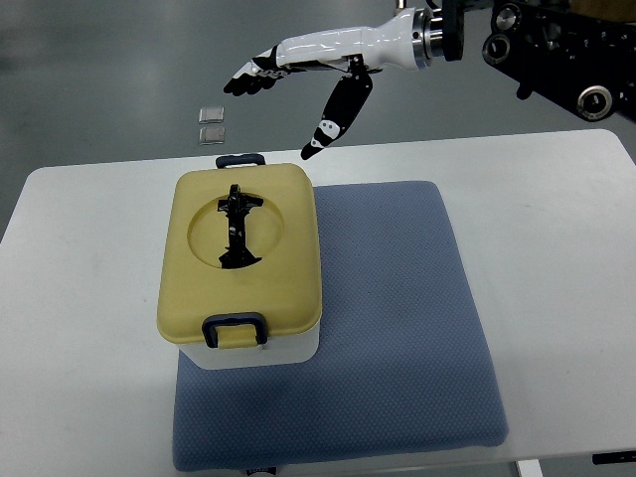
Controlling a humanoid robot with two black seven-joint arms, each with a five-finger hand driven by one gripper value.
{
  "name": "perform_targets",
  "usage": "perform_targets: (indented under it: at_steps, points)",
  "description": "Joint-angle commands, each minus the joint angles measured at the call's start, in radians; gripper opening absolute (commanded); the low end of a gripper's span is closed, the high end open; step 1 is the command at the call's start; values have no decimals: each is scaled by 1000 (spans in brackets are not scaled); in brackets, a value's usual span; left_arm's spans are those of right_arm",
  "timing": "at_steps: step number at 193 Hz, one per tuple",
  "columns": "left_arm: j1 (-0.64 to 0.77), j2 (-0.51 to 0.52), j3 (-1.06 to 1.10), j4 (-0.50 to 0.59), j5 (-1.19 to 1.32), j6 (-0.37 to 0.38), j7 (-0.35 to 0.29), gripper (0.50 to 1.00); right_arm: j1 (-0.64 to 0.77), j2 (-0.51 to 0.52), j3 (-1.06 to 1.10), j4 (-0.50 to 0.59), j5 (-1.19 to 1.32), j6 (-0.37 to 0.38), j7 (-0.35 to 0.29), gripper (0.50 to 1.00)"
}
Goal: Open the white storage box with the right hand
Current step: 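Move the right hand over the yellow lid toward the black handle, then lower the right hand and grasp the black handle on the lid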
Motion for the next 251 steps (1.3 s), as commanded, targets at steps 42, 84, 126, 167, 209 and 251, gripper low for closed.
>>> perform_targets:
  at_steps: [42,84,126,167,209,251]
  points:
    - [0,0,1,0,0,-1,0,1000,102,63,-85,98,-138,-47,17,915]
    - [0,0,1,0,0,0,0,1000,124,105,-151,124,-269,-117,74,913]
    - [0,0,1,0,0,0,0,1000,122,166,-245,125,-368,-250,91,909]
    - [0,0,-1,0,0,0,0,1000,119,177,-277,116,-381,-275,94,907]
    - [1,0,1,0,0,0,0,1000,114,178,-285,99,-387,-277,94,893]
    - [0,0,1,0,0,-1,0,1000,111,178,-285,90,-387,-277,93,846]
